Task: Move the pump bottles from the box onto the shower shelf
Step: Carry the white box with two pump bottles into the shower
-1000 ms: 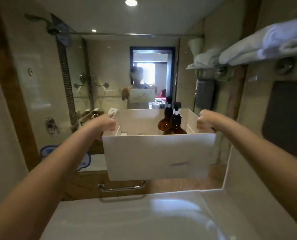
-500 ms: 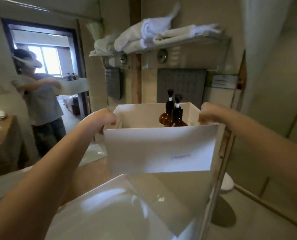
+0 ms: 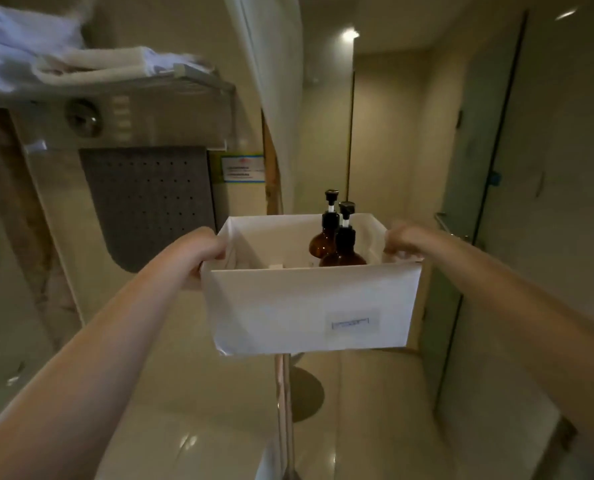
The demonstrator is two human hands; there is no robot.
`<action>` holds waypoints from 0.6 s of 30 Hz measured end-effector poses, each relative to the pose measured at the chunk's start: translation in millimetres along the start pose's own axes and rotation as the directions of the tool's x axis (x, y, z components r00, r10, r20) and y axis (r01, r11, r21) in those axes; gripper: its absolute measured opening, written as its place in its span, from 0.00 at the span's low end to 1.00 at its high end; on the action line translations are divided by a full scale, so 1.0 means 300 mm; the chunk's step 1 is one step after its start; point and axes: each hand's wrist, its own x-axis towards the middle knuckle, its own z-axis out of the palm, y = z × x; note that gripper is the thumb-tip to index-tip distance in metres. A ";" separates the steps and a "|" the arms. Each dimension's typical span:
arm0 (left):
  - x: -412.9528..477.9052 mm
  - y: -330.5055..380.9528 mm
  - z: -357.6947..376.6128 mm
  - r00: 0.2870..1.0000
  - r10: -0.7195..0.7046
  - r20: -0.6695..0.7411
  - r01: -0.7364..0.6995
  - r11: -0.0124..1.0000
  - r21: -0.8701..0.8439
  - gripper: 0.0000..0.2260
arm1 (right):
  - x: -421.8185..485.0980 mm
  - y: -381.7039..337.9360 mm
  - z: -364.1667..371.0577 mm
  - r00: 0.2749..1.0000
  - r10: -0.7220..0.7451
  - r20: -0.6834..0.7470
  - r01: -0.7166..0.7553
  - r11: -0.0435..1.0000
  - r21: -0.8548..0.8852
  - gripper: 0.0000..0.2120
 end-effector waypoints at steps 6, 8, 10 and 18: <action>0.045 0.198 0.139 0.983 0.121 0.139 -0.115 0.992 -0.048 0.03 | -0.012 0.195 -0.078 0.982 0.176 -0.071 -0.172 0.984 0.051 0.12; 0.053 0.252 0.178 0.974 0.148 0.173 -0.138 0.988 -0.072 0.04 | -0.012 0.248 -0.106 0.974 0.207 -0.093 -0.201 0.977 0.068 0.11; 0.056 0.298 0.206 0.968 0.169 0.188 -0.150 0.983 -0.107 0.03 | -0.014 0.294 -0.132 0.968 0.228 -0.102 -0.221 0.972 0.078 0.09; 0.135 0.433 0.327 0.942 0.248 0.226 -0.226 0.967 -0.119 0.15 | 0.062 0.425 -0.204 0.958 0.271 -0.089 -0.263 0.960 0.092 0.08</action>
